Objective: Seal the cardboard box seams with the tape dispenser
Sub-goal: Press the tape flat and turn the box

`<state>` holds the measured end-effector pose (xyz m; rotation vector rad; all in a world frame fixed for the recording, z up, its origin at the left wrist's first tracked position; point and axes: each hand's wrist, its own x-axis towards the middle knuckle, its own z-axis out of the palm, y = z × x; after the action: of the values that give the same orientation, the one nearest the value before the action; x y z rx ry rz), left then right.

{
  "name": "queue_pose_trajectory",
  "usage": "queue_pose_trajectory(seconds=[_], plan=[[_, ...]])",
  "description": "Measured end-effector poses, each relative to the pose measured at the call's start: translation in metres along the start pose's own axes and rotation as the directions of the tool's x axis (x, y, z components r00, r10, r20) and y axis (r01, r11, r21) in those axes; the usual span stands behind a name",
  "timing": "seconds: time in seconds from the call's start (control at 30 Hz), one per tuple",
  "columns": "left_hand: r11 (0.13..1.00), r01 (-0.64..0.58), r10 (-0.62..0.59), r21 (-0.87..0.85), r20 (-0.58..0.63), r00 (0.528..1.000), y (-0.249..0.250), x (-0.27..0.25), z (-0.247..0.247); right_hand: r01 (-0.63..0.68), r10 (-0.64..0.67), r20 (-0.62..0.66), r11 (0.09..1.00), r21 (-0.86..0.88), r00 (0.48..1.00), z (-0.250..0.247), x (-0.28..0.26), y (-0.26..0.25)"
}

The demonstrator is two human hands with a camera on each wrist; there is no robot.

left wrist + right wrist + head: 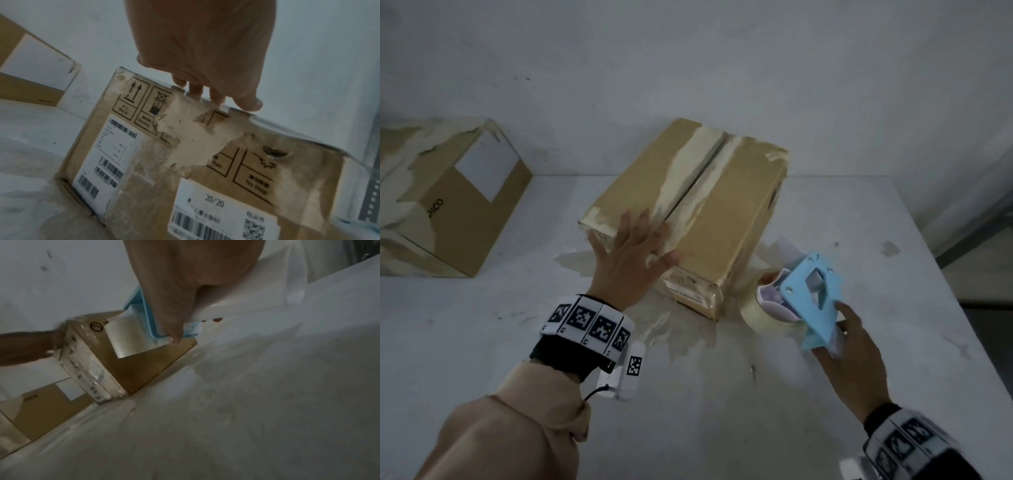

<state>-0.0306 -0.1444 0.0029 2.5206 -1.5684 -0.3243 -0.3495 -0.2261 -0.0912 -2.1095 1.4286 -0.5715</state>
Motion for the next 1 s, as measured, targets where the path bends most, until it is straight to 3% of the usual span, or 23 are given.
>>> queue_pose_trajectory(seconds=[0.13,0.3,0.43,0.5,0.57,0.67,0.77,1.0], plan=[[0.997,-0.079,0.079,-0.024,-0.004,0.997,-0.014,0.002,0.0,0.009,-0.009,0.0,0.988,-0.154,1.0,0.022,0.001,-0.004],[0.988,-0.118,0.114,-0.103,-0.042,0.993,-0.035,0.003,-0.011,-0.024,0.037,0.055,0.975,-0.22,0.998,0.038,-0.002,-0.011],[0.986,-0.147,0.141,-0.079,-0.068,0.988,-0.05,0.009,-0.016,-0.009,-0.006,-0.059,0.967,-0.253,0.998,0.031,-0.009,-0.02],[0.985,-0.162,0.158,-0.055,-0.07,0.985,-0.055,0.014,-0.018,0.042,-0.07,-0.172,0.986,-0.163,0.983,0.027,-0.007,-0.041],[0.984,-0.174,0.171,-0.031,-0.069,0.983,-0.059,0.02,-0.019,0.182,-0.178,-0.236,0.983,-0.001,0.955,0.031,-0.004,-0.074],[0.982,-0.185,0.186,0.025,-0.038,0.982,-0.061,0.027,-0.018,0.34,-0.301,-0.182,0.906,0.25,0.936,0.049,-0.003,-0.126],[0.982,-0.178,0.179,0.07,0.002,0.984,-0.063,0.03,-0.014,0.405,-0.386,-0.121,0.873,0.27,0.914,0.077,-0.003,-0.146],[0.978,-0.179,0.183,0.105,-0.028,0.983,-0.063,0.03,-0.008,0.345,-0.345,-0.047,0.902,0.259,0.938,0.1,-0.006,-0.145]])
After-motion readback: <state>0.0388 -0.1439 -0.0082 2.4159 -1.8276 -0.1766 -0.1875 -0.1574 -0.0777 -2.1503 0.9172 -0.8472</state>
